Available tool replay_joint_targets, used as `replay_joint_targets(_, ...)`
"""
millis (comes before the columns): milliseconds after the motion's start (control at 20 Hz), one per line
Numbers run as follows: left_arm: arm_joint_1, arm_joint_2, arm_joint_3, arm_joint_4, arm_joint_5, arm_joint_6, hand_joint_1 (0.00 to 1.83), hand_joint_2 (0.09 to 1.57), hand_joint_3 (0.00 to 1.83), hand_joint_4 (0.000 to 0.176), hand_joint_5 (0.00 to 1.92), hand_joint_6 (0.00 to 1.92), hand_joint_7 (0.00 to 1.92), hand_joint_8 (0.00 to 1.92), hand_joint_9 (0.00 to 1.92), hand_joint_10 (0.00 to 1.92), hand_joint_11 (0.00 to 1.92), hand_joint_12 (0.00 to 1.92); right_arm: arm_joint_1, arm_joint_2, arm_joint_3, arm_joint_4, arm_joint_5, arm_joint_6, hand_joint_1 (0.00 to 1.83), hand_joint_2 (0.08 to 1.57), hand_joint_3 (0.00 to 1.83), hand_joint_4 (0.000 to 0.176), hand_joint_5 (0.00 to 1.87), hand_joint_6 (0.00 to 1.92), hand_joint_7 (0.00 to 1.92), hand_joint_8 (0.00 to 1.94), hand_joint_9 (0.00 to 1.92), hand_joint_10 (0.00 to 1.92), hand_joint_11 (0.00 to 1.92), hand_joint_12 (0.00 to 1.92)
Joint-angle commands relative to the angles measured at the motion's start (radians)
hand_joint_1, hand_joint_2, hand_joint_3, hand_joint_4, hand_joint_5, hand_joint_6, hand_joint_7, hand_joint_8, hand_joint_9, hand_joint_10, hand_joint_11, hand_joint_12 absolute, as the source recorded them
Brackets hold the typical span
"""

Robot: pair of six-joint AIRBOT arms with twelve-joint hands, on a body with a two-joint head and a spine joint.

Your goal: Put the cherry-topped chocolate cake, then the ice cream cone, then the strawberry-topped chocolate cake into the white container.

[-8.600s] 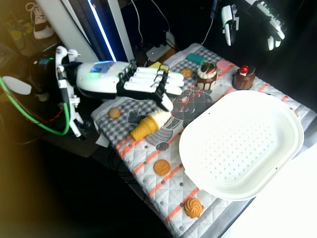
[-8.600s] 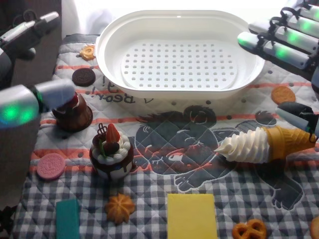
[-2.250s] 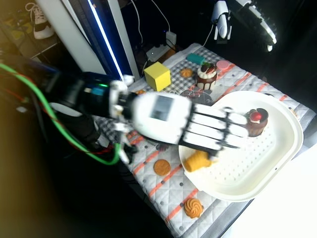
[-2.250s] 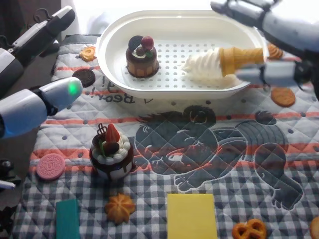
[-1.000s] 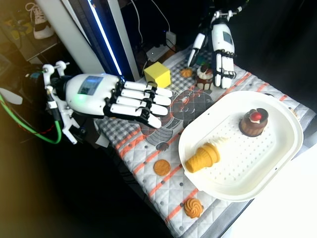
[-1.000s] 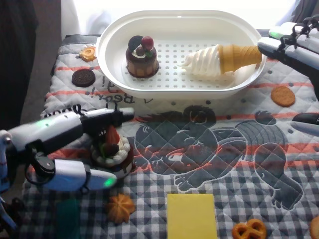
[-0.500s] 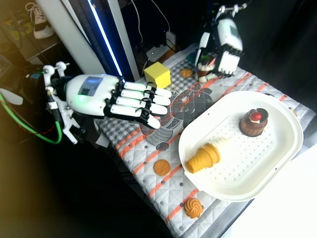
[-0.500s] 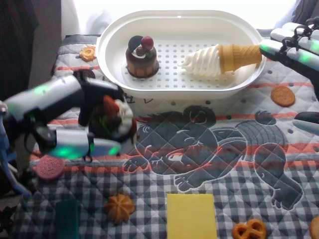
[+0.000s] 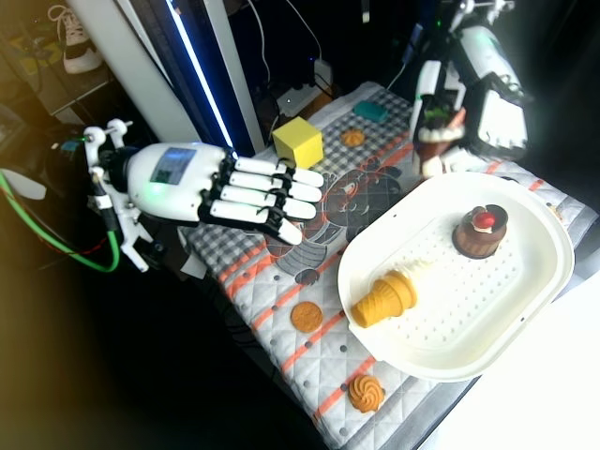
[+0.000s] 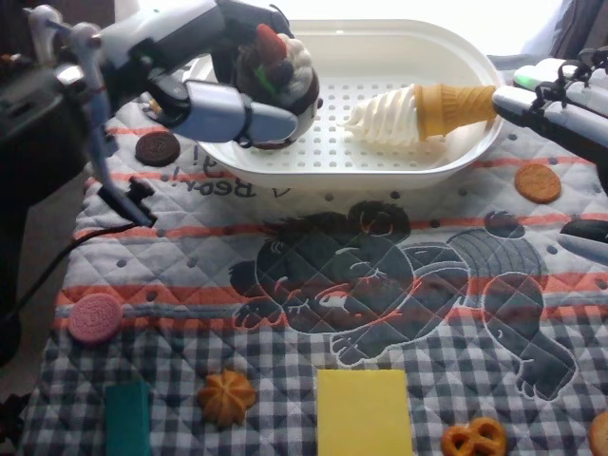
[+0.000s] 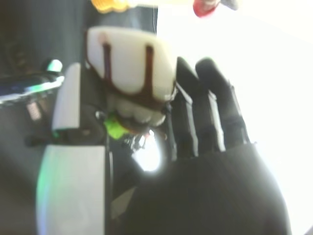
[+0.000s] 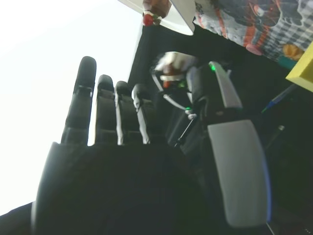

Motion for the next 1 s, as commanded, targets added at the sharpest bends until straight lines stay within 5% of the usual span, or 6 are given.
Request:
replay_joint_targets(0,-0.026,-0.011,0.015,-0.025,-0.075,0.022,1.14,1.27,0.00,0.000,0.77,1.34,0.64,1.52,0.46,1.50,0.27,1.92,0.007,-0.001,0.003,0.004,0.123,0.004,0.70,1.28,0.00,0.000,0.00,0.00,0.00,0.00,0.00,0.19,0.00,1.07)
replay_joint_targets(150,-0.046,-0.077,0.074,-0.070,-0.023,0.064,1.15,1.27,0.00,0.000,0.78,1.42,0.60,1.44,0.22,1.21,0.02,1.78,0.006,-0.003,0.006,0.004,0.123,0.007,0.68,1.29,0.00,0.000,0.00,0.00,0.00,0.00,0.00,0.16,0.00,1.00)
replay_joint_targets(300,-0.044,-0.107,0.102,-0.094,-0.002,0.065,1.08,1.26,0.00,0.000,0.71,1.39,0.52,0.62,0.21,1.00,0.00,1.75,0.006,-0.006,0.008,0.005,0.123,0.008,0.66,1.28,0.00,0.000,0.00,0.00,0.00,0.00,0.00,0.16,0.00,0.91)
replay_joint_targets(400,-0.038,-0.120,0.108,-0.094,0.004,0.068,1.18,1.27,0.00,0.000,0.61,1.35,0.77,1.47,0.47,1.33,0.15,1.86,0.002,-0.006,0.008,0.005,0.123,0.010,0.68,1.27,0.00,0.000,0.00,0.00,0.00,0.00,0.00,0.16,0.00,0.86)
replay_joint_targets(750,-0.021,-0.119,0.094,-0.089,-0.008,0.069,1.11,1.09,0.00,0.004,0.39,0.61,0.25,0.97,0.10,1.38,0.08,1.91,-0.002,-0.006,0.009,0.011,0.124,0.011,0.66,1.24,0.00,0.000,0.00,0.00,0.00,0.00,0.01,0.09,0.00,0.85)
replay_joint_targets(950,-0.016,-0.098,0.072,-0.088,-0.033,0.069,1.00,1.06,0.00,0.068,0.14,0.37,0.07,0.47,0.00,1.04,0.00,1.91,-0.003,-0.006,0.009,0.014,0.124,0.011,0.67,1.24,0.00,0.000,0.00,0.00,0.01,0.00,0.01,0.14,0.00,0.87)
